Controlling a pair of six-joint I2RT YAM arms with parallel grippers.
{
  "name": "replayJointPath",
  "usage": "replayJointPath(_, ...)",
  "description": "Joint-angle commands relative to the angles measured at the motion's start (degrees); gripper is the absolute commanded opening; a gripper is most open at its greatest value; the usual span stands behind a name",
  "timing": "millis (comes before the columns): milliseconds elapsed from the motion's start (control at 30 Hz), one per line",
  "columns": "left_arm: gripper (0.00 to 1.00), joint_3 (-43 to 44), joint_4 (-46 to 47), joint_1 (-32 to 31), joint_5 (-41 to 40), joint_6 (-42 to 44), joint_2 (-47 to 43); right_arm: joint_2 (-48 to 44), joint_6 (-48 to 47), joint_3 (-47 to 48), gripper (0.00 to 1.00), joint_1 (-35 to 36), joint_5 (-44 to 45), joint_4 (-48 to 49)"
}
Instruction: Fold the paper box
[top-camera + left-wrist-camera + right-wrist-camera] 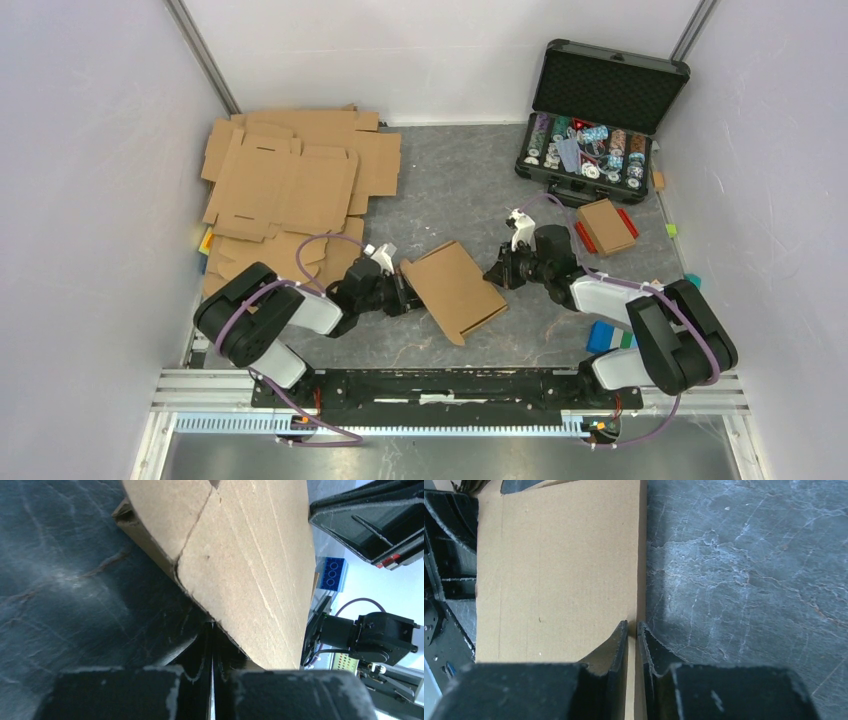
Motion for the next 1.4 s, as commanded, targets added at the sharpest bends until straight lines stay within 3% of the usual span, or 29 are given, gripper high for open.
replayJointPath(0,0.02,3.87,7.12,-2.08,1.30,-2.88,0.33,1.89,-0.55,-2.31,0.17,-0.50,-0.07,-3.62)
replayJointPath(433,0.02,10.36,4.56,-2.59,2.42,-1.42,-1.78,-2.77,1.54,-2.98,0.28,-3.63,-1.01,-2.75)
replayJointPath(933,0.03,21.67,2.58,-4.21,5.19,0.07,3.35,-3.72,-0.31,0.60,0.37,-4.04,-0.28,-7.65)
replayJointPath(1067,0.04,26.35,-2.82,-6.83,4.23,2.79,5.43,-3.34,-0.03,0.32,0.38,-3.98,-0.89,-6.87)
replayJointPath(1233,0.09,26.57,-5.28,-6.96,3.29,4.03,5.30,-4.83,-0.27,0.80,0.45,-3.89,-0.82,-6.77)
replayJointPath(1367,0.20,26.74,-6.57,-7.00,3.15,4.56,4.50,-6.67,-1.12,2.04,0.48,-3.34,0.21,-8.25)
